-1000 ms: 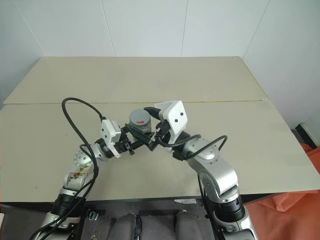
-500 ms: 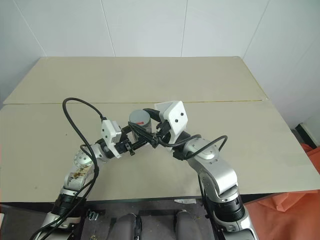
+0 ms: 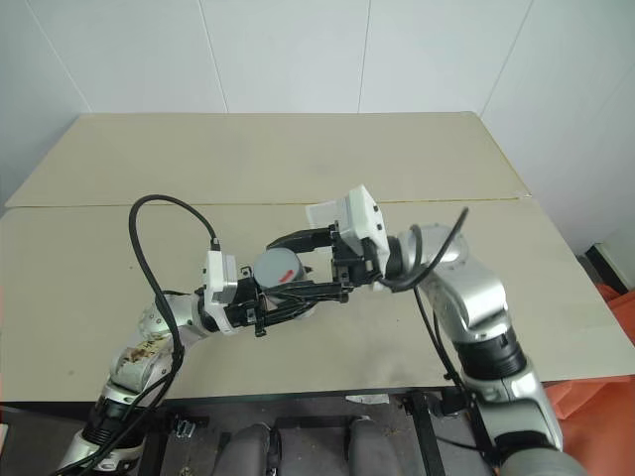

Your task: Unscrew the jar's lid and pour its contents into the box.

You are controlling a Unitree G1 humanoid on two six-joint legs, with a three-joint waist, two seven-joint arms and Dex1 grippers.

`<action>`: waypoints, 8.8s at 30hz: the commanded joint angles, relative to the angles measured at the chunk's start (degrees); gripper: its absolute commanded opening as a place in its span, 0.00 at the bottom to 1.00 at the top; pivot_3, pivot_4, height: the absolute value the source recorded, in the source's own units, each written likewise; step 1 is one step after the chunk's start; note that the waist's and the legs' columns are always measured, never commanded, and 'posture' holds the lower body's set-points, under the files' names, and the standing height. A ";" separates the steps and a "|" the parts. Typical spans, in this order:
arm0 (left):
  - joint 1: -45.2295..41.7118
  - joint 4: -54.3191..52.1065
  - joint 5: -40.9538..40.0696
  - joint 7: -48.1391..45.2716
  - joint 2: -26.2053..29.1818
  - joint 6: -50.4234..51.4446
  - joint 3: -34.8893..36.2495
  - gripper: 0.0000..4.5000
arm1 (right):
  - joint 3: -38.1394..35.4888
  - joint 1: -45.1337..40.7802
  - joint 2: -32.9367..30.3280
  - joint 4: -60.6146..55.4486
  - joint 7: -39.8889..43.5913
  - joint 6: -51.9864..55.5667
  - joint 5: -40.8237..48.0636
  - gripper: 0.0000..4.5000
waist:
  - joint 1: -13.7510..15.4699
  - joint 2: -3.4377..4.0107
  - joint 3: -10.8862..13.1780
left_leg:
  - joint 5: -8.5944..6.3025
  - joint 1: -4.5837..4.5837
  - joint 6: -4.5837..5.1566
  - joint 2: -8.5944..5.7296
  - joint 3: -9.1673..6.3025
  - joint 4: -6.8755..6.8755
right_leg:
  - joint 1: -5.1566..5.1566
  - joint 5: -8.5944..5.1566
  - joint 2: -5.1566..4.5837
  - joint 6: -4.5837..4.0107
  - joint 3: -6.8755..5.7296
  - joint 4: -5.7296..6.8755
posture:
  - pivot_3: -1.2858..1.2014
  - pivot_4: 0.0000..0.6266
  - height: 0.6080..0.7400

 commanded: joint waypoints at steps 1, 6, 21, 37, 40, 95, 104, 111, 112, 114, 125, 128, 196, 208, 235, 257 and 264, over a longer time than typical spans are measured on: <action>-0.02 -3.99 -1.92 0.65 -0.68 0.89 -0.46 0.50 | 2.61 -5.86 -0.04 7.09 12.44 -3.88 -0.20 0.62 | 0.01 0.00 0.00 | 0.00 0.00 0.00 0.00 -0.01 -0.04 | 0.00 0.00 0.01 -0.02 0.00 0.00 | 0.52 0.24 1.00; 0.41 -5.33 -1.95 1.42 -0.84 1.37 -0.34 0.50 | 9.23 -13.09 -3.61 16.94 16.72 -8.23 4.60 0.62 | 0.08 0.01 0.01 | 0.00 -0.01 0.00 0.04 -0.03 -0.05 | -0.03 0.08 0.06 -0.18 -0.01 0.01 | 0.52 0.24 1.00; 1.11 -4.49 -1.67 1.12 -0.65 0.32 -0.68 0.50 | 16.63 -18.34 -8.83 25.66 16.72 -16.09 14.90 0.99 | 0.33 0.01 0.01 | 0.00 -0.04 0.00 0.02 0.00 -0.02 | -0.04 0.14 0.00 -0.29 -0.01 -0.01 | 0.52 0.24 1.00; -0.44 3.57 0.95 0.87 0.26 -2.18 1.19 0.50 | -4.65 5.29 -11.10 -6.34 -10.09 -9.77 6.90 0.99 | 0.36 0.01 0.00 | -0.01 -0.05 0.00 0.02 -0.01 -0.04 | -0.07 0.06 0.01 -0.18 -0.02 0.01 | 0.52 0.24 1.00; -1.54 5.53 2.22 1.12 0.22 -2.99 1.30 0.50 | -5.88 10.58 -7.81 -12.97 -18.88 -7.35 6.26 0.99 | 0.28 0.01 0.01 | 0.00 -0.03 -0.01 0.02 -0.03 -0.03 | -0.08 -0.04 0.04 -0.02 -0.01 0.08 | 0.52 0.24 1.00; -1.69 9.73 2.49 -0.90 0.77 -5.46 4.50 0.50 | -8.12 20.33 -1.92 -14.97 -29.82 -5.76 -9.33 0.99 | 0.21 0.01 0.00 | 0.00 -0.04 0.00 0.01 -0.01 0.01 | -0.03 0.01 0.02 -0.07 0.01 0.03 | 0.52 0.24 1.00; -1.85 10.18 3.27 -0.91 0.43 -6.19 3.81 0.50 | -3.67 19.05 -0.13 -21.67 -28.03 -2.65 -5.09 0.99 | -0.12 0.01 0.00 | 0.00 -0.02 0.00 0.03 -0.03 -0.01 | -0.03 -0.02 0.05 -0.01 0.02 0.03 | 0.52 0.24 1.00; -1.53 8.98 3.44 -0.50 0.20 -6.00 3.26 0.50 | 1.61 13.72 6.91 -17.26 -31.15 -3.76 -9.05 0.99 | 0.26 0.01 0.00 | 0.00 0.01 0.00 0.03 -0.04 0.04 | -0.03 -0.01 0.06 -0.04 0.01 0.11 | 0.52 0.24 1.00; -1.45 8.78 3.43 -0.42 0.17 -5.94 3.20 0.50 | 2.04 13.27 7.38 -16.59 -31.12 -4.25 -9.72 0.99 | 0.35 0.01 0.00 | 0.00 -0.01 0.00 0.02 -0.04 0.04 | -0.03 -0.01 0.05 -0.03 0.01 0.09 | 0.52 0.24 1.00; -1.24 8.29 3.33 -0.23 0.04 -5.80 3.10 0.50 | 2.78 12.46 8.14 -14.99 -31.25 -5.28 -11.20 0.99 | 0.35 0.01 0.00 | 0.00 -0.03 0.00 0.01 -0.02 0.04 | -0.03 0.02 0.03 -0.09 0.01 0.07 | 0.52 0.24 1.00; -0.73 7.74 3.21 -0.12 -0.04 -5.71 3.03 0.50 | 2.27 12.19 9.23 -11.12 -31.02 -7.73 -14.33 0.99 | 0.27 0.01 0.00 | 0.00 -0.03 0.00 0.02 -0.03 0.00 | -0.04 0.07 0.04 -0.16 0.00 0.04 | 0.52 0.24 1.00; -0.66 8.20 3.23 -0.37 0.09 -5.98 3.21 0.50 | 0.98 12.61 8.43 -11.27 -30.61 -7.88 -13.67 0.99 | 0.27 0.01 0.00 | 0.00 -0.03 0.00 0.02 -0.03 0.01 | -0.04 0.06 0.04 -0.15 0.00 0.05 | 0.52 0.24 1.00; -1.45 11.26 4.35 -2.16 0.01 -8.54 3.77 0.50 | -1.94 13.59 4.12 -10.06 -27.59 -9.52 -13.53 0.99 | 0.31 0.01 0.00 | 0.00 -0.04 0.00 0.03 -0.03 0.00 | -0.03 0.07 0.06 -0.17 0.00 0.03 | 0.52 0.24 1.00; -2.56 12.85 4.32 -3.27 -0.11 -9.35 4.13 0.50 | -4.54 15.94 1.12 -9.14 -27.28 -11.09 -13.73 0.99 | 0.20 0.01 0.00 | 0.00 -0.02 0.00 0.04 -0.04 0.00 | -0.03 0.03 0.08 -0.10 0.00 0.04 | 0.52 0.24 1.00; -2.96 13.11 4.93 -3.62 -0.45 -9.98 3.35 0.50 | 1.27 13.10 3.44 -13.44 -26.38 -4.60 -10.32 0.99 | 0.31 0.01 0.00 | 0.00 -0.04 0.00 0.05 -0.04 0.03 | -0.03 0.02 0.08 -0.08 0.00 0.06 | 0.52 0.24 1.00; -2.01 12.06 4.93 -3.07 -0.27 -9.88 2.94 0.50 | 2.04 12.55 5.92 -11.85 -25.59 -4.29 -11.25 0.59 | 0.26 0.01 0.00 | 0.00 -0.02 0.00 0.05 -0.04 0.02 | -0.03 0.05 0.08 -0.13 0.00 0.06 | 0.52 0.24 1.00; -2.16 12.40 4.87 -3.50 -0.16 -10.24 2.99 0.50 | 1.81 12.90 5.74 -12.28 -25.09 -4.08 -10.60 0.59 | 0.27 0.01 0.00 | 0.00 -0.03 0.00 0.05 -0.04 0.02 | -0.03 0.05 0.08 -0.14 0.00 0.05 | 0.52 0.24 1.00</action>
